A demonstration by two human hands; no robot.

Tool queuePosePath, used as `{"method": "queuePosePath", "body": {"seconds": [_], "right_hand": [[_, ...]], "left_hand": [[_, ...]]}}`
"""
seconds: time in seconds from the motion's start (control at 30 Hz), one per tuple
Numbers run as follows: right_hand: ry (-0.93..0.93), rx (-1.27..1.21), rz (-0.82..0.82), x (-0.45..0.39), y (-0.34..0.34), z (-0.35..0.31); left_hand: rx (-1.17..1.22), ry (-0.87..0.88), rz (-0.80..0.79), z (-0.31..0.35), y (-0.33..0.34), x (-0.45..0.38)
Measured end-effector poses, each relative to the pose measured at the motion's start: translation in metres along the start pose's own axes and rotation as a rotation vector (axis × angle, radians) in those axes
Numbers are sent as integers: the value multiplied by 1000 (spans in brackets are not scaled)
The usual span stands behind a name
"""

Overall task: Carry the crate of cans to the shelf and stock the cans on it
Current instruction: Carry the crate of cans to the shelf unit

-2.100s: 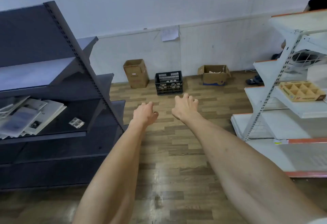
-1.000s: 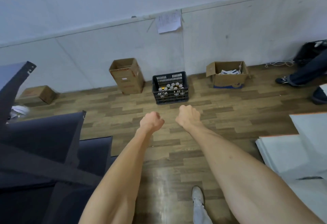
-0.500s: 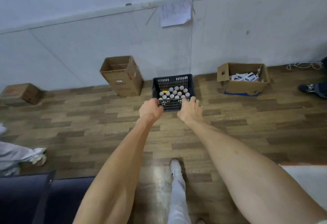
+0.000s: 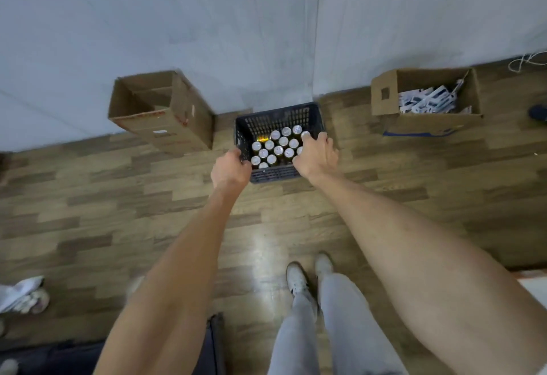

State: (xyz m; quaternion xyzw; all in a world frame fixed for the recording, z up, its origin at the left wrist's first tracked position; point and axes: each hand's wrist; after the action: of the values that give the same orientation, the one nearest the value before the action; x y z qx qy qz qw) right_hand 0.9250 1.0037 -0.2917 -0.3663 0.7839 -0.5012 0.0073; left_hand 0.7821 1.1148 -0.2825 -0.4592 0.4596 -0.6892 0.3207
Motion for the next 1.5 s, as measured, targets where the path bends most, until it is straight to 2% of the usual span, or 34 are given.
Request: {"method": "queuePosePath", "body": {"seconds": [0.27, 0.43, 0.7, 0.9, 1.07, 1.17, 1.3, 1.5], "right_hand": [[116, -92, -86, -173, 61, -2], [83, -126, -119, -297, 100, 18], [137, -53, -150, -436, 202, 93], [222, 24, -104, -492, 289, 168], [309, 112, -47, -526, 335, 209], [351, 110, 11, -545, 356, 216], [443, 80, 212, -569, 374, 215], [490, 138, 230, -570, 399, 215]], "left_hand": [[1, -71, -44, 31, 67, -172], [53, -134, -46, 64, 125, -284], [-9, -266, -90, 27, 237, -413], [-37, -414, -146, -27, 333, -485], [-103, -477, -229, -61, 394, -530], [-68, -503, -241, -74, 415, -556], [112, -517, -295, -88, 437, -588], [187, -582, -186, -82, 462, -595]]}}
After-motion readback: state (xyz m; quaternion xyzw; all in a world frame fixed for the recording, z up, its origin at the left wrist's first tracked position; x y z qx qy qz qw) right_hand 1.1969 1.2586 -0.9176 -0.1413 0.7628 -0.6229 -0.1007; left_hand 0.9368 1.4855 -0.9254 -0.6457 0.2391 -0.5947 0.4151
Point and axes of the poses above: each hand's wrist, its own x-axis away from the middle knuckle, its own y-axis out of the palm, z = x × y, and after that the axes turned 12 degrees about -x, right-handed
